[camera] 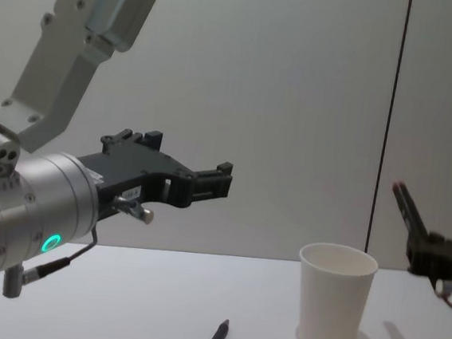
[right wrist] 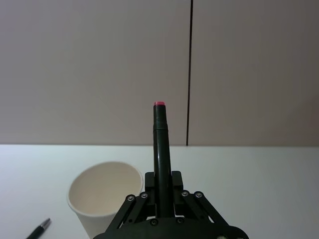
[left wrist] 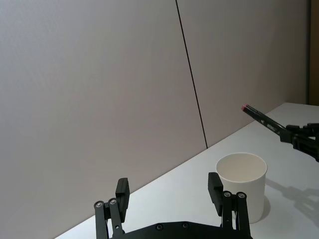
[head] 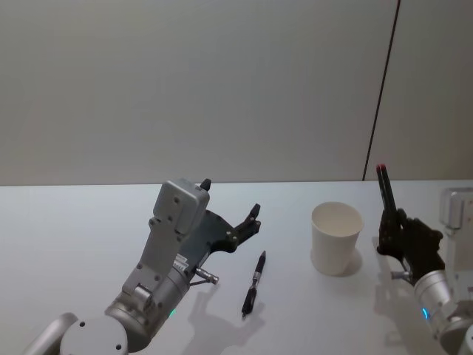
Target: Place the pen into the pen holder.
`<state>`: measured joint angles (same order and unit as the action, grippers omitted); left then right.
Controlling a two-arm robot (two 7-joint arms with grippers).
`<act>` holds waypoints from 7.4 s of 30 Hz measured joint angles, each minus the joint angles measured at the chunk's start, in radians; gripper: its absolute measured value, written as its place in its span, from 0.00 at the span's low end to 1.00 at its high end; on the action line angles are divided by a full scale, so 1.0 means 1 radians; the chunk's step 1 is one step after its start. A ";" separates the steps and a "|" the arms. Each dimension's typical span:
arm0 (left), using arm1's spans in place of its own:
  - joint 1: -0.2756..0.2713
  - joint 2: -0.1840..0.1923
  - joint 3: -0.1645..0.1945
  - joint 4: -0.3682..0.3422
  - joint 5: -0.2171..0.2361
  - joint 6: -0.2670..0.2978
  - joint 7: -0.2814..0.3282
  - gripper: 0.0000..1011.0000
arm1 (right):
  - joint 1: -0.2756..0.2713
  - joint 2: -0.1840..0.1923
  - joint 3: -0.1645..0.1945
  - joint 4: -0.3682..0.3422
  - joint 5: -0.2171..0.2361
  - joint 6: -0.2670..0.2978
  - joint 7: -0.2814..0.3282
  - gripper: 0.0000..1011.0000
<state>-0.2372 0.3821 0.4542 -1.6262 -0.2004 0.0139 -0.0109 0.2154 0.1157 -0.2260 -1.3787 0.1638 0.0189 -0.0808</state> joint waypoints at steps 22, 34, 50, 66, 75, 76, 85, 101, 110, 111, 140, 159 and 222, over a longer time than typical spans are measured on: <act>0.000 0.000 0.000 0.000 0.000 0.000 0.000 0.99 | 0.195 -0.028 0.021 0.328 -0.037 -0.459 0.212 0.18; 0.000 0.000 0.000 0.000 0.000 0.000 0.000 0.99 | 0.440 -0.089 0.009 0.797 -0.046 -0.780 0.375 0.18; 0.000 0.000 0.000 0.000 0.000 0.000 0.000 0.99 | 0.614 -0.146 -0.010 1.150 -0.045 -0.927 0.469 0.18; 0.000 0.000 0.000 0.000 0.000 0.000 0.000 0.99 | 0.665 -0.158 -0.013 1.262 -0.063 -0.959 0.453 0.18; 0.000 0.000 0.000 0.000 0.000 0.000 0.000 0.99 | 0.671 -0.154 -0.012 1.283 -0.075 -0.965 0.431 0.18; 0.000 0.000 0.000 0.000 0.000 0.000 0.000 0.99 | 0.672 -0.154 -0.012 1.284 -0.075 -0.965 0.430 0.18; 0.000 0.000 0.000 0.000 0.000 0.000 0.000 0.99 | 0.673 -0.150 -0.006 1.294 -0.084 -0.965 0.422 0.37; 0.000 0.000 0.000 0.000 0.000 0.000 0.000 0.99 | 0.673 -0.148 0.005 1.300 -0.089 -0.960 0.432 0.84; 0.000 0.000 0.000 0.000 0.000 0.000 0.000 0.99 | 0.673 -0.149 0.014 1.301 -0.089 -0.959 0.440 0.99; 0.000 0.000 0.000 0.000 0.000 0.000 0.000 0.99 | 0.673 -0.149 0.017 1.301 -0.087 -0.959 0.442 0.99; 0.000 0.000 0.000 0.000 0.000 0.000 0.000 0.99 | 0.450 -0.125 0.085 0.699 -0.017 -0.646 0.428 0.99; 0.000 0.000 0.000 0.000 0.000 0.000 0.000 0.99 | 0.229 -0.074 0.130 0.250 0.003 -0.285 0.273 0.99; 0.000 0.000 0.000 0.000 0.000 0.000 0.000 0.99 | -0.040 0.006 0.188 -0.140 0.014 0.063 0.169 0.99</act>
<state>-0.2371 0.3821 0.4542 -1.6262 -0.2004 0.0139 -0.0109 0.1749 0.1212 -0.0379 -1.5186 0.1781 0.0815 0.0885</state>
